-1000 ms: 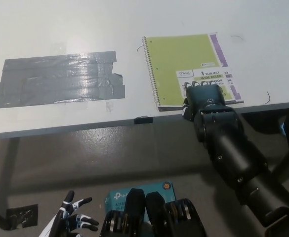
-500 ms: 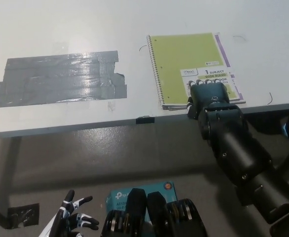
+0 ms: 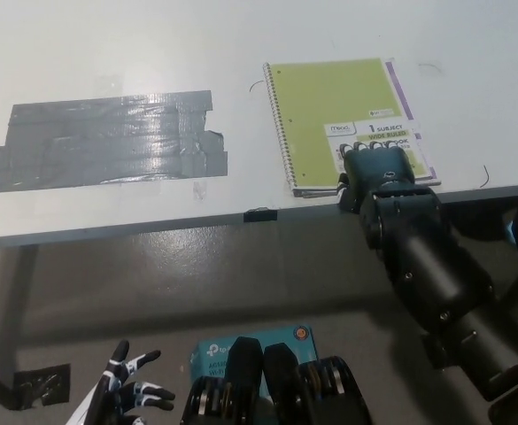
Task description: The robot uses its right hand to align two notebooks stacked together until they are fully overlapped
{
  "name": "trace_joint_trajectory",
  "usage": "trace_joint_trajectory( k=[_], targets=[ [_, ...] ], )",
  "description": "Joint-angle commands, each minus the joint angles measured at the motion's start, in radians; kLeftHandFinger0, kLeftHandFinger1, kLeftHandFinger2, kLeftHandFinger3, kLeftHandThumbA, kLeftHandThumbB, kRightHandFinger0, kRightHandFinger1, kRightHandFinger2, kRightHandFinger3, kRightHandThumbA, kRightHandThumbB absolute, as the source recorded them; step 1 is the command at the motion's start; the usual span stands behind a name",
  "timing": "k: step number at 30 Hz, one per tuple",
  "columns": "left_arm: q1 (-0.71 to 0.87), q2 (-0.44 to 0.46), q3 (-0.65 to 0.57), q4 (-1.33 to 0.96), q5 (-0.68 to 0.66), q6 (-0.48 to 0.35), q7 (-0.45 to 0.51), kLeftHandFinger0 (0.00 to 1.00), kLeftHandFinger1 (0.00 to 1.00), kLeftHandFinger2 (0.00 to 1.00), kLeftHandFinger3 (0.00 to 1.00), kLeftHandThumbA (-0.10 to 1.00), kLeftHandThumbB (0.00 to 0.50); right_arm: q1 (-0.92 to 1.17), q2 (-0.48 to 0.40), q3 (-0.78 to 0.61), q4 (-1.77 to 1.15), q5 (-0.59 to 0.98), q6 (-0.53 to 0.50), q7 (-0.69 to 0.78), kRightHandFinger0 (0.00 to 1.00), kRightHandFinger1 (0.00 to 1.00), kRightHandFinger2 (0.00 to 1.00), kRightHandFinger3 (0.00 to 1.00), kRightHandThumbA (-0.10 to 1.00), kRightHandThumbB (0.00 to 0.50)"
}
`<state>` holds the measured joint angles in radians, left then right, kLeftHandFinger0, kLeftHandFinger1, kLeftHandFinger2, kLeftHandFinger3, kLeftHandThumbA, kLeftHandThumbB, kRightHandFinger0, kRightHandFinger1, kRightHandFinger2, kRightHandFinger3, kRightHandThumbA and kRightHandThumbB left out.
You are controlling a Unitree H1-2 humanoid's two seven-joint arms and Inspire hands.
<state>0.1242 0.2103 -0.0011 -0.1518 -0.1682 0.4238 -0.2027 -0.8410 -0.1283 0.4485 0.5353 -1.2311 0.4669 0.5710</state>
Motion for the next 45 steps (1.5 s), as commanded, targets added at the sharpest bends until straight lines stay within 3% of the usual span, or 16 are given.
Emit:
trace_joint_trajectory(
  k=[1,8,27,31,32,33,37,40,45],
  targets=[
    [0.017,0.001,0.007,-0.025,-0.007,-0.038,-0.008,0.39,0.48,0.44,0.89,1.00,0.500,-0.004,-0.021,-0.004,-0.013,0.022,0.003,0.032,1.00,1.00,1.00,1.00,1.00,0.439],
    [0.028,-0.008,0.016,-0.037,-0.014,-0.021,-0.003,0.39,0.49,0.50,0.89,1.00,0.500,0.016,-0.029,-0.016,-0.022,0.025,0.003,0.030,1.00,1.00,1.00,1.00,1.00,0.447],
    [0.026,-0.010,0.021,-0.025,-0.016,-0.040,-0.009,0.29,0.43,0.47,0.90,1.00,0.500,0.010,-0.010,-0.028,0.001,-0.010,0.003,0.027,1.00,1.00,1.00,1.00,1.00,0.462],
    [0.027,-0.011,0.020,-0.031,-0.014,-0.030,-0.006,0.38,0.48,0.49,0.91,1.00,0.500,0.011,-0.007,-0.025,0.001,-0.005,0.003,0.019,1.00,1.00,1.00,1.00,1.00,0.463],
    [0.027,-0.011,0.020,-0.031,-0.014,-0.030,-0.006,0.39,0.48,0.49,0.91,1.00,0.500,0.011,-0.007,-0.025,0.001,-0.005,0.003,0.019,1.00,1.00,1.00,1.00,1.00,0.464],
    [0.027,-0.012,0.021,-0.032,-0.016,-0.028,-0.006,0.33,0.45,0.48,0.91,1.00,0.500,0.015,-0.004,-0.032,-0.007,-0.003,0.003,0.019,1.00,1.00,1.00,1.00,1.00,0.462],
    [0.029,-0.011,0.021,-0.037,-0.014,-0.020,-0.003,0.34,0.47,0.47,0.90,1.00,0.500,0.013,-0.002,-0.026,-0.001,0.001,0.003,0.007,1.00,1.00,1.00,1.00,1.00,0.457],
    [0.030,-0.009,0.017,-0.042,-0.009,-0.017,-0.003,0.36,0.48,0.49,0.90,1.00,0.500,0.011,-0.009,-0.004,-0.008,0.033,0.003,-0.007,1.00,1.00,1.00,1.00,1.00,0.499],
    [0.029,-0.007,0.020,-0.036,-0.012,-0.025,-0.006,0.38,0.48,0.47,0.89,1.00,0.500,-0.001,-0.003,0.006,-0.019,0.067,-0.005,-0.031,1.00,1.00,1.00,1.00,1.00,0.500]
  ],
)
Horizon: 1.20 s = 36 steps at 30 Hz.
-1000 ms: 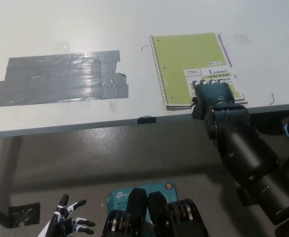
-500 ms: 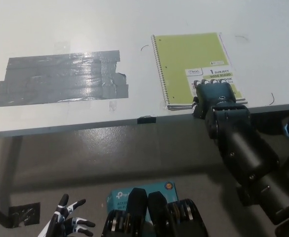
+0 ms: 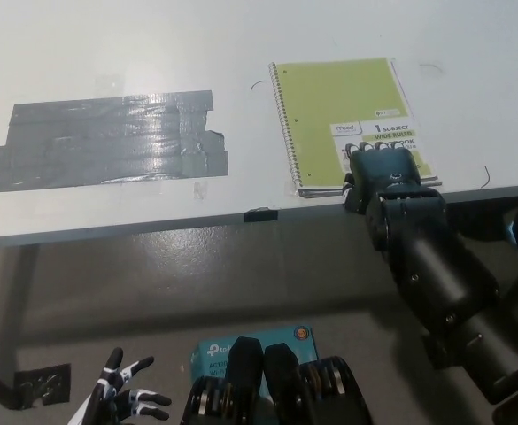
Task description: The robot uses its right hand to align two notebooks stacked together until they are fully overlapped
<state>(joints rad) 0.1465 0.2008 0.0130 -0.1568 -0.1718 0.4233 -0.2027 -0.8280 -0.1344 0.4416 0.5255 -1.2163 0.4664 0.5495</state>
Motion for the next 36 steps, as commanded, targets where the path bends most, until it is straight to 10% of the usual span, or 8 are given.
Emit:
trace_joint_trajectory(
  k=[1,13,17,36],
  targets=[
    [0.007,0.003,0.005,-0.030,-0.005,-0.031,-0.005,0.38,0.47,0.46,0.89,1.00,0.500,-0.019,0.005,0.013,-0.015,0.056,-0.003,-0.007,1.00,1.00,1.00,1.00,1.00,0.500],
    [0.040,0.008,0.012,-0.018,-0.008,-0.058,-0.012,0.45,0.50,0.44,0.88,1.00,0.500,-0.045,-0.009,-0.004,-0.066,0.022,0.004,0.013,1.00,1.00,1.00,1.00,1.00,0.500],
    [0.055,-0.002,0.025,-0.017,-0.026,-0.069,-0.011,0.28,0.42,0.41,0.85,1.00,0.500,-0.057,-0.033,0.002,-0.066,0.050,0.004,-0.006,1.00,1.00,1.00,1.00,1.00,0.500],
    [0.094,0.014,0.041,-0.014,-0.026,-0.100,-0.019,0.27,0.42,0.43,0.91,1.00,0.500,-0.164,-0.100,-0.009,-0.107,0.134,-0.016,-0.016,1.00,1.00,1.00,1.00,1.00,0.500]
  ],
)
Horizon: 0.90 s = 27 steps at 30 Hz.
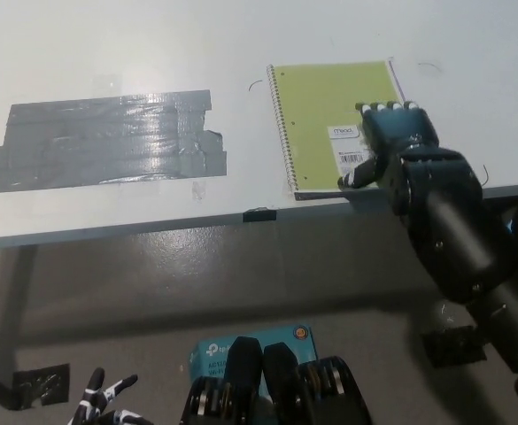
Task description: The robot uses its right hand to align two notebooks stacked together until they are fully overlapped
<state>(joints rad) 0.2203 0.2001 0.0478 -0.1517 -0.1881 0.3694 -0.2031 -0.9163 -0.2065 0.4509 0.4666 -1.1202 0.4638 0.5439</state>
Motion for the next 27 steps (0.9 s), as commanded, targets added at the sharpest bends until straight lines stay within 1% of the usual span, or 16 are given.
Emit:
trace_joint_trajectory(
  k=[1,4,6,11,14,16,17,18,19,21,22,23,24,25,26,27],
  targets=[
    [0.022,0.015,0.010,-0.017,-0.013,-0.050,-0.019,0.27,0.42,0.43,0.91,1.00,0.500,-0.083,-0.028,-0.022,-0.053,0.049,-0.019,-0.017,1.00,1.00,1.00,1.00,1.00,0.500],
    [0.027,0.017,0.016,-0.019,-0.016,-0.047,-0.018,0.30,0.45,0.45,0.90,1.00,0.500,-0.097,-0.047,-0.055,-0.114,0.088,-0.017,0.003,1.00,1.00,1.00,1.00,1.00,0.500],
    [0.026,0.012,0.018,-0.015,-0.022,-0.048,-0.019,0.28,0.44,0.45,0.90,1.00,0.500,-0.105,-0.069,-0.073,-0.156,0.105,-0.015,0.025,1.00,1.00,1.00,1.00,1.00,0.500],
    [0.034,0.014,0.022,-0.001,-0.023,-0.055,-0.025,0.32,0.45,0.43,0.91,1.00,0.500,-0.097,-0.164,-0.212,-0.352,0.225,0.004,0.089,1.00,1.00,1.00,1.00,1.00,0.500],
    [0.048,0.019,0.025,-0.003,-0.021,-0.065,-0.026,0.28,0.44,0.46,0.92,1.00,0.500,-0.039,-0.221,-0.338,-0.523,0.270,0.006,0.156,1.00,1.00,1.00,1.00,1.00,0.452],
    [0.054,0.012,0.033,-0.015,-0.026,-0.061,-0.020,0.26,0.44,0.47,0.93,1.00,0.500,0.034,-0.284,-0.456,-0.662,0.325,0.006,0.180,1.00,1.00,1.00,1.00,1.00,0.415],
    [0.055,0.007,0.039,-0.019,-0.036,-0.058,-0.018,0.24,0.44,0.49,0.91,1.00,0.500,0.075,-0.313,-0.504,-0.707,0.363,0.006,0.142,1.00,1.00,1.00,1.00,1.00,0.418],
    [0.054,0.005,0.044,-0.018,-0.040,-0.058,-0.017,0.23,0.43,0.49,0.90,1.00,0.500,0.097,-0.318,-0.540,-0.733,0.384,0.006,0.139,1.00,1.00,1.00,1.00,1.00,0.399],
    [0.055,-0.001,0.048,-0.023,-0.046,-0.052,-0.014,0.21,0.42,0.49,0.90,1.00,0.500,0.161,-0.351,-0.621,-0.795,0.445,0.006,0.132,1.00,1.00,1.00,1.00,1.00,0.367],
    [0.058,-0.002,0.050,-0.025,-0.047,-0.055,-0.015,0.21,0.42,0.49,0.90,1.00,0.500,0.224,-0.374,-0.696,-0.838,0.503,0.006,0.129,1.00,1.00,1.00,1.00,1.00,0.350],
    [0.058,-0.003,0.051,-0.025,-0.049,-0.053,-0.015,0.22,0.43,0.51,0.90,1.00,0.500,0.303,-0.385,-0.782,-0.881,0.535,0.006,0.125,1.00,1.00,1.00,1.00,1.00,0.341],
    [0.059,-0.004,0.052,-0.025,-0.051,-0.053,-0.016,0.22,0.44,0.53,0.89,1.00,0.500,0.362,-0.391,-0.844,-0.910,0.567,0.006,0.119,1.00,1.00,1.00,1.00,1.00,0.330],
    [0.062,-0.005,0.054,-0.023,-0.054,-0.057,-0.018,0.26,0.44,0.53,0.89,1.00,0.500,0.447,-0.398,-0.915,-0.931,0.623,-0.006,0.100,1.00,1.00,1.00,1.00,1.00,0.312],
    [0.069,-0.002,0.059,-0.023,-0.058,-0.058,-0.019,0.27,0.44,0.52,0.88,1.00,0.500,0.517,-0.386,-0.966,-0.946,0.647,-0.003,0.087,1.00,1.00,1.00,1.00,1.00,0.334],
    [0.070,-0.002,0.063,-0.021,-0.060,-0.059,-0.019,0.30,0.46,0.53,0.88,1.00,0.499,0.584,-0.360,-1.018,-0.950,0.673,-0.016,0.066,1.00,1.00,1.00,1.00,1.00,0.316],
    [0.068,-0.001,0.067,-0.018,-0.063,-0.058,-0.019,0.30,0.46,0.52,0.90,1.00,0.495,0.678,-0.317,-1.090,-0.942,0.722,-0.062,0.029,1.00,1.00,1.00,1.00,1.00,0.305]
  ],
)
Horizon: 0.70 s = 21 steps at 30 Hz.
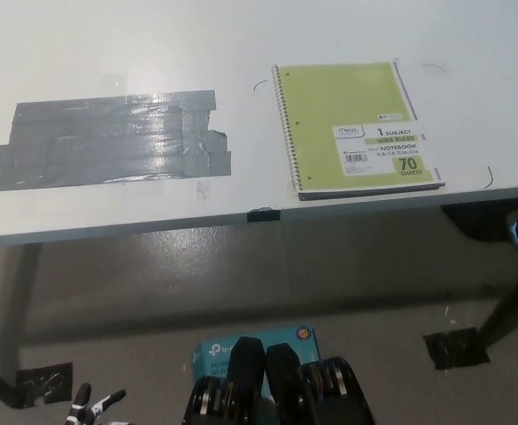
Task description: The robot uses its right hand to align two notebooks stacked together until they are fully overlapped
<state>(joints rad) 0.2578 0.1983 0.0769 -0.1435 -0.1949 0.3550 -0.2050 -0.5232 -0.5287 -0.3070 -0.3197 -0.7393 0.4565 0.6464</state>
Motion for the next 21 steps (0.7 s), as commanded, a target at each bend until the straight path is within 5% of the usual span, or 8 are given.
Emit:
trace_joint_trajectory(
  k=[1,5,8,10,12,16,21],
  targets=[
    [0.029,0.004,0.042,-0.026,-0.059,-0.042,-0.018,0.29,0.46,0.52,0.90,1.00,0.499,0.320,0.028,-0.354,-0.145,0.371,-0.087,-0.093,1.00,1.00,1.00,1.00,1.00,0.304],
    [0.024,0.011,0.050,-0.016,-0.051,-0.047,-0.012,0.23,0.42,0.53,0.90,1.00,0.468,0.519,0.122,-0.404,-0.102,0.426,-0.197,-0.147,1.00,1.00,1.00,1.00,1.00,0.319],
    [0.021,0.014,0.060,-0.008,-0.051,-0.051,-0.009,0.19,0.40,0.53,0.90,1.00,0.475,0.617,0.188,-0.418,-0.038,0.504,-0.330,-0.189,1.00,1.00,1.00,1.00,1.00,0.207],
    [0.018,0.013,0.069,0.001,-0.052,-0.055,-0.005,0.22,0.40,0.53,0.90,1.00,0.500,0.692,0.236,-0.417,0.040,0.533,-0.392,-0.196,1.00,1.00,1.00,1.00,1.00,0.257],
    [0.019,0.014,0.076,0.011,-0.056,-0.058,-0.008,0.25,0.44,0.55,0.90,1.00,0.500,0.711,0.274,-0.437,0.130,0.614,-0.421,-0.173,1.00,1.00,1.00,1.00,1.00,0.168],
    [0.009,0.014,0.103,0.022,-0.072,-0.029,-0.003,0.22,0.44,0.57,0.90,1.00,0.482,0.705,0.282,-0.438,0.347,0.662,-0.519,-0.174,1.00,1.00,1.00,1.00,1.00,0.103],
    [-0.001,0.022,0.126,0.043,-0.076,-0.021,-0.001,0.24,0.45,0.61,0.94,1.00,0.494,0.707,0.293,-0.421,0.376,0.671,-0.485,-0.166,1.00,1.00,1.00,1.00,0.96,0.000]
  ],
)
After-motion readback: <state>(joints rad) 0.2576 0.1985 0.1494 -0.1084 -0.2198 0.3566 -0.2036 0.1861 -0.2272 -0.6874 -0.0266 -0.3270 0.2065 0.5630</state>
